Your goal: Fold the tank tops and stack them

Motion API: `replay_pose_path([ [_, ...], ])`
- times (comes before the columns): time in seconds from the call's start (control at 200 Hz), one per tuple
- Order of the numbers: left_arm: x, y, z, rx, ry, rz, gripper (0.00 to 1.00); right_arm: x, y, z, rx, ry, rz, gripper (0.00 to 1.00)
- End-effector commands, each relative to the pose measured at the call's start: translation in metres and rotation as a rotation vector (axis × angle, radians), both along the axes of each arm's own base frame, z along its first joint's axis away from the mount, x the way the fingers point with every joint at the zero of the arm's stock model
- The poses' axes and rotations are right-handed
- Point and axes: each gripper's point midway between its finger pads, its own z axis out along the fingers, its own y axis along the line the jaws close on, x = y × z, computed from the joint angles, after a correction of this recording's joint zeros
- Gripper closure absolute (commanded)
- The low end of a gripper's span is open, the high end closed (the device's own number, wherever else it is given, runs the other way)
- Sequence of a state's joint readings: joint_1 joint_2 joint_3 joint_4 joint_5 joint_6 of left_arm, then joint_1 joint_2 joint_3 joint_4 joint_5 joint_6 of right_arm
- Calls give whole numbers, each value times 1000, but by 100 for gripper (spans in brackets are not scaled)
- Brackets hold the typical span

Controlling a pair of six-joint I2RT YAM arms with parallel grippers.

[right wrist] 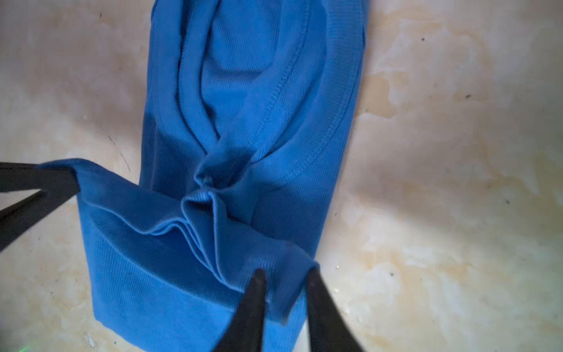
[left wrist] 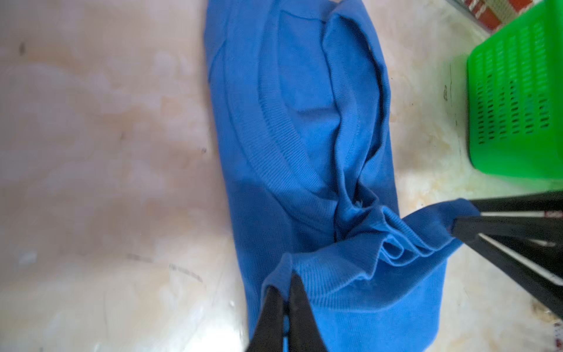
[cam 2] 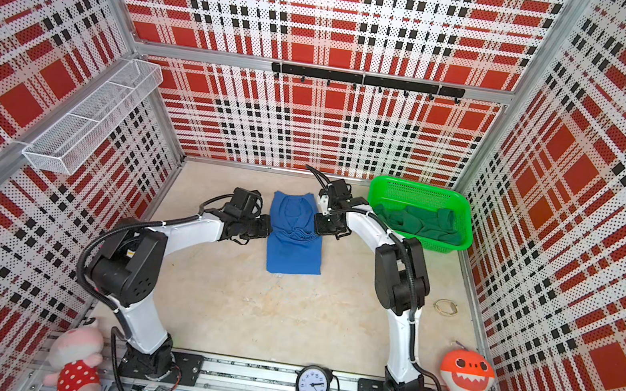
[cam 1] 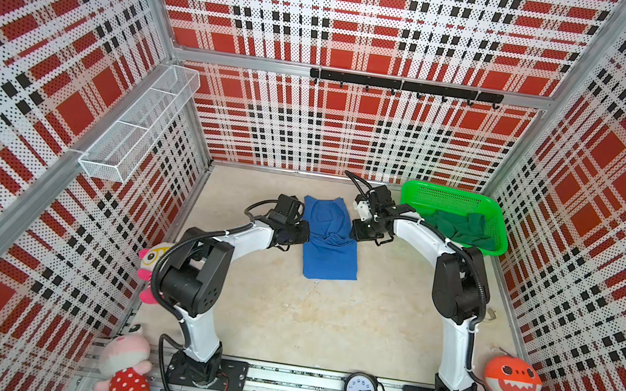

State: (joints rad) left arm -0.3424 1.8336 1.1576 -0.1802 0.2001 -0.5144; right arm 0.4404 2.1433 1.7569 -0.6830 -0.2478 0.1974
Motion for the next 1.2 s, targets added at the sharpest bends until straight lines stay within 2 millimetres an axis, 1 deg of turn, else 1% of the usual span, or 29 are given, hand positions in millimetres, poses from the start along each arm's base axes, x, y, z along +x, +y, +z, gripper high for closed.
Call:
replay_pose_path([
  [0.0,33,1,17,-10,-68,-27,44,24,2,24,40,-84,7,38],
  [0.055,41,9,31,-7,-100,-5,38,31,-2,38,36,-128,-7,36],
  [0.12,43,21,50,15,-138,31,36,29,-11,50,18,-156,-31,36],
  [0.17,35,30,56,43,-143,59,36,21,-18,51,3,-163,-47,36],
  [0.195,29,33,59,50,-145,71,36,15,-20,52,8,-160,-51,37],
  [0.231,19,34,58,54,-142,85,38,4,-22,49,25,-151,-56,39],
  [0.266,8,31,55,55,-138,91,39,-8,-21,45,52,-135,-60,43],
  [0.291,-1,25,51,50,-131,87,41,-18,-18,40,77,-116,-56,47],
  [0.331,-13,11,47,15,-124,74,43,-34,-11,31,113,-85,-49,53],
  [0.401,-31,-23,35,-74,-108,33,46,-58,1,12,151,-34,-41,62],
  [0.441,-38,-38,27,-107,-97,22,47,-68,6,2,163,-11,-44,65],
  [0.481,-45,-51,15,-116,-74,10,49,-75,10,-8,174,16,-54,67],
  [0.576,-61,-67,-12,-136,-18,-6,50,-91,17,-26,208,58,-77,70],
  [0.641,-75,-69,-28,-112,12,-9,50,-101,17,-37,203,77,-100,71],
  [0.727,-101,-62,-47,-85,66,-18,51,-119,11,-50,174,106,-133,72],
  [0.757,-110,-60,-51,-81,84,-24,51,-126,9,-52,164,111,-139,72],
  [0.817,-135,-54,-63,-71,133,-48,51,-145,3,-56,143,139,-167,72],
  [0.822,-137,-54,-63,-73,136,-52,51,-149,2,-59,138,147,-167,72],
  [0.867,-157,-50,-69,-74,172,-87,51,-167,1,-60,127,173,-166,71],
  [0.927,-177,-37,-74,-52,209,-97,51,-189,4,-55,135,194,-156,69],
  [0.972,-184,-32,-67,-50,197,-102,51,-203,7,-49,152,207,-141,64],
  [1.017,-183,-28,-51,-43,164,-101,49,-210,4,-41,168,212,-148,59],
  [1.082,-174,-24,-20,-37,88,-91,42,-212,-4,-27,179,195,-176,53],
  [1.138,-168,-22,7,-50,34,-79,37,-213,-13,-20,164,182,-197,50],
  [1.198,-169,-19,24,-63,10,-68,34,-219,-20,-19,147,196,-206,49],
])
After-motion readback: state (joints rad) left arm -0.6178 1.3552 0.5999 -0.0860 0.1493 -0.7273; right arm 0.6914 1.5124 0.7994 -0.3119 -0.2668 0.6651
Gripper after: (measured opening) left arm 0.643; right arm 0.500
